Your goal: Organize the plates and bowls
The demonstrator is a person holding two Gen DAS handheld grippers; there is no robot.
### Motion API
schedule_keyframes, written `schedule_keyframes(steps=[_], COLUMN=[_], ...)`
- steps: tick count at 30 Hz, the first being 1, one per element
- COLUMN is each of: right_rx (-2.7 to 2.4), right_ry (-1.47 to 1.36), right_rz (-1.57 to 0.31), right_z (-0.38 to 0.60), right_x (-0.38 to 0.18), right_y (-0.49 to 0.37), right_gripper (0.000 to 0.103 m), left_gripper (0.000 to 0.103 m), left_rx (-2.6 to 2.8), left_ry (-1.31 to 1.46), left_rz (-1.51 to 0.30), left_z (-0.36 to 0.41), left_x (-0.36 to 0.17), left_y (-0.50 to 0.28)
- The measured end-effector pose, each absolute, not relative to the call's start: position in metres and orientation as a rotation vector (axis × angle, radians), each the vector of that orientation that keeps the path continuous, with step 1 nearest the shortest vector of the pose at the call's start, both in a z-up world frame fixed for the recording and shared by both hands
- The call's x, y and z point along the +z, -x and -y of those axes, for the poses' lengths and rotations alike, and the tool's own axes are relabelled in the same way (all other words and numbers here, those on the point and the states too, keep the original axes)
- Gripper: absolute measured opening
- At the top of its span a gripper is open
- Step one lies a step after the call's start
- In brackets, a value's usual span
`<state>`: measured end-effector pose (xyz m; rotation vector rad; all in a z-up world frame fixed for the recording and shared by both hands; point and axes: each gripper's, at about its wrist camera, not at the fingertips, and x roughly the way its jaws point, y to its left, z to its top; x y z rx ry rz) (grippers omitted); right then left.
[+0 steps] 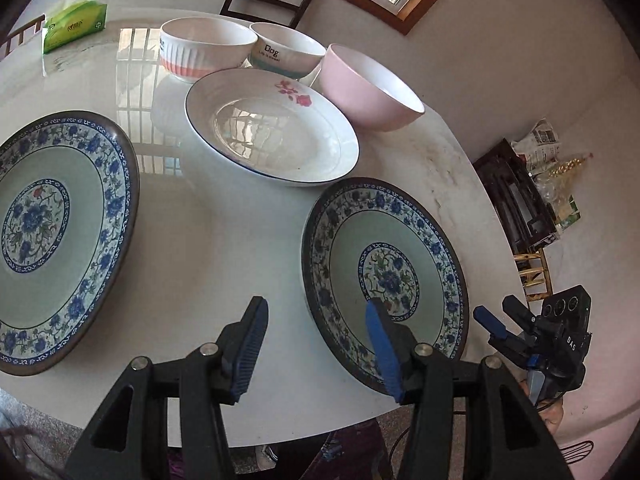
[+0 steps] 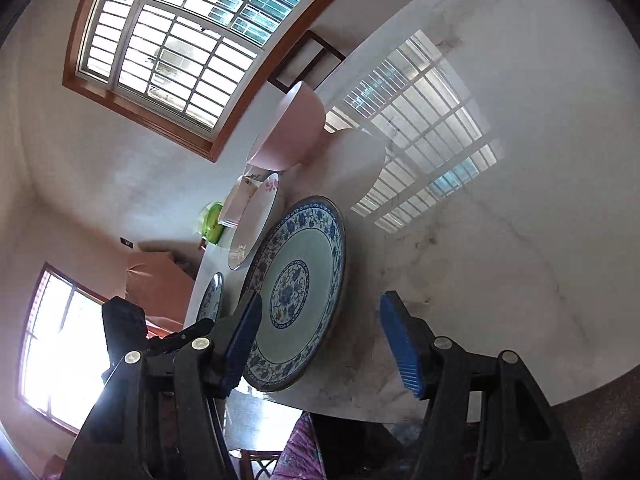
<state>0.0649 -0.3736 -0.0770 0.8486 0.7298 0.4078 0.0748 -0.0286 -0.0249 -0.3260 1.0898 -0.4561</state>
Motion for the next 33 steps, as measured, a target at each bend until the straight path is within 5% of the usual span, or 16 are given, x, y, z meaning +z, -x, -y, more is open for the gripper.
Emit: schedule_keyframes(steps=[4, 11, 14, 21, 25, 33], right_rx=[0.431, 0.448, 0.445, 0.471, 0.436, 0.424], right_ry=[-0.885, -0.865, -0.85, -0.773, -0.708, -0.693], right_rz=[-0.747, -0.765, -0.789, -0.876, -0.901, -0.889], right_z=[0.373, 0.368, 0.366, 0.35, 0.347, 0.346], right_x=[-0.086, -0.086, -0.087, -0.089, -0.091, -0.092], right_y=[-0.077, -0.092, -0.099, -0.118, -0.12, -0.112], right_gripper=[0.049, 0.048, 0.044, 0.027, 0.013, 0.012], left_gripper=[0.051, 0.05, 0.034, 0.018, 0.018, 0.018], left_rx=[-0.442, -0.446, -0.449, -0.428, -0.432, -0.398], left_ry=[0.356, 0.351, 0.352, 0.265, 0.215, 0.157], left_rz=[-1.119, -1.118, -1.14, -1.132, -1.102, -1.037], left_z=[0.029, 0.033, 0.035, 0.048, 0.052, 0.053], left_x=[-0.035, -0.038, -0.041, -0.042, -0.038, -0.026], left_y=[-0.081, -0.085, -0.087, -0.084, -0.08, -0.07])
